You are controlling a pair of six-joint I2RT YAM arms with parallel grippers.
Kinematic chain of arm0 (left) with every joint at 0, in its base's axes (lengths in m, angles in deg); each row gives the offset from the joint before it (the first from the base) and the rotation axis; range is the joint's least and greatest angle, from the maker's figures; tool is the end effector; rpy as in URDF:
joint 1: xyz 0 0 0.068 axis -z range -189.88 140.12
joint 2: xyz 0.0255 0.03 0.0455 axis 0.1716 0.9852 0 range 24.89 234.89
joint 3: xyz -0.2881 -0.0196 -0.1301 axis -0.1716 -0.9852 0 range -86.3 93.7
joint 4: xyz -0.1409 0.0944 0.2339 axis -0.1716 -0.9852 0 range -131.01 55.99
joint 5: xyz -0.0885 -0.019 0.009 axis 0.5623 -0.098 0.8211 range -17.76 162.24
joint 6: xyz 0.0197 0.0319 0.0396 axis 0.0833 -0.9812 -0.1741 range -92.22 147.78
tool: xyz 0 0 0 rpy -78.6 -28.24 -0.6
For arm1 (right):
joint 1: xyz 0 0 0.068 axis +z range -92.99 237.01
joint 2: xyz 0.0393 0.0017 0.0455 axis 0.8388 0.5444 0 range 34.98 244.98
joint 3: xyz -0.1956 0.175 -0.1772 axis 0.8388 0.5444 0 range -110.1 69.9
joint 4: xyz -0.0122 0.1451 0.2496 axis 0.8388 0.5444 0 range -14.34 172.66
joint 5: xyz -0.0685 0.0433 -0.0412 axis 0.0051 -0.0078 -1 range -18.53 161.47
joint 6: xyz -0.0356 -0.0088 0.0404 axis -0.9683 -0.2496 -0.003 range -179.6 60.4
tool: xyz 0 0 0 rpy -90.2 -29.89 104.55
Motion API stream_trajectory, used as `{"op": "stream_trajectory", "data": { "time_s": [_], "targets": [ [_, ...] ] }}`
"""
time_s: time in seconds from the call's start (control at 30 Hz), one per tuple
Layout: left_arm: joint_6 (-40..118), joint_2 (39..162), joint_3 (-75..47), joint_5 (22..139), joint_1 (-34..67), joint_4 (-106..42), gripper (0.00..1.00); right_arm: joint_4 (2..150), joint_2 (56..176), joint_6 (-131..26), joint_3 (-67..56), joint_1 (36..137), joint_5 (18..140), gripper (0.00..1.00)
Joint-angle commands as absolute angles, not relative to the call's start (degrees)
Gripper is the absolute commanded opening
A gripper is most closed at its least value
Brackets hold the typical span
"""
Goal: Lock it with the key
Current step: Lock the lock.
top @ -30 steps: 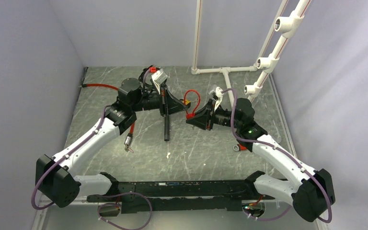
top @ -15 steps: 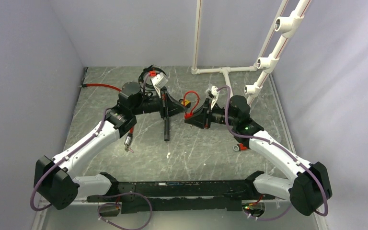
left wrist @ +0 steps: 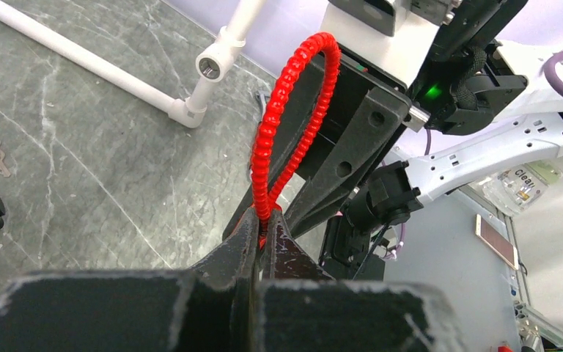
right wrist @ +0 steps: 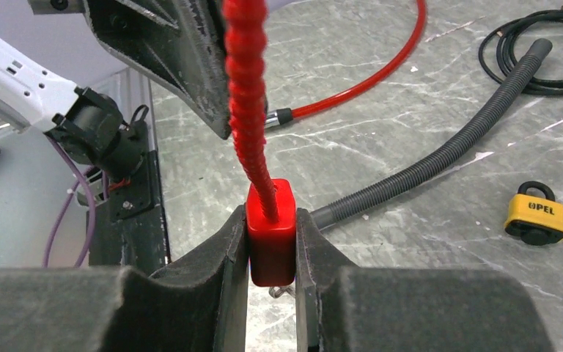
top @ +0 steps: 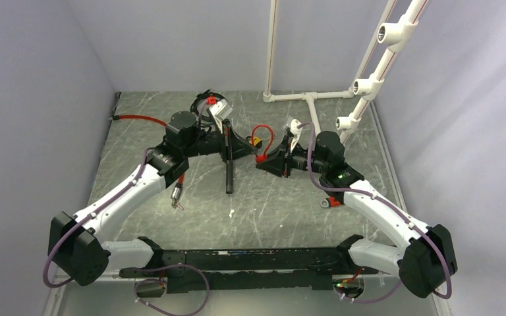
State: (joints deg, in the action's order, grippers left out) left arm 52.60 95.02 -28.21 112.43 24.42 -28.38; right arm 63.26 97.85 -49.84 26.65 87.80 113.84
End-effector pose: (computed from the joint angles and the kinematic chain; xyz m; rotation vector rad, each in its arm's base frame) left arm 0.2320 -0.1867 0.3944 0.7175 1.7031 -1.3337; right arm 0.2087 0.1530 0.3403 -0.8829 1.5688 1.1395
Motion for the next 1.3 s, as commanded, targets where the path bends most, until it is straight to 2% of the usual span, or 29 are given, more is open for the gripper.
{"op": "stream_trajectory", "data": {
  "time_s": [0.0,0.27,0.7,0.83,0.97,1.13,1.2,1.27],
  "targets": [
    [52.98,98.76,-28.45,117.52,26.50,-40.33,0.00,48.90,94.96,-54.15,19.83,88.79,116.80,0.00],
    [52.39,97.88,-29.60,114.02,26.11,-43.98,0.00,50.04,94.23,-56.72,19.25,89.22,113.33,0.00],
    [46.76,95.99,-28.19,116.46,22.57,-40.89,0.00,45.66,96.16,-40.52,21.46,88.48,109.65,0.00],
    [44.78,96.10,-25.53,115.69,20.97,-40.68,0.06,47.31,96.13,-41.95,21.79,88.48,109.79,0.00],
    [47.02,97.70,-20.91,117.34,17.41,-39.31,0.15,48.28,96.50,-42.64,22.63,88.48,110.23,0.00],
    [48.19,97.17,-17.23,120.07,14.80,-37.79,0.51,47.76,99.00,-40.10,22.02,88.48,108.97,0.00],
    [48.71,95.55,-17.84,119.27,13.76,-36.14,0.62,46.62,100.60,-36.75,21.14,88.46,107.62,0.00],
    [48.66,93.53,-19.72,117.74,12.58,-34.93,0.65,45.72,102.51,-32.44,19.83,88.56,105.72,0.00]
  ]
}}
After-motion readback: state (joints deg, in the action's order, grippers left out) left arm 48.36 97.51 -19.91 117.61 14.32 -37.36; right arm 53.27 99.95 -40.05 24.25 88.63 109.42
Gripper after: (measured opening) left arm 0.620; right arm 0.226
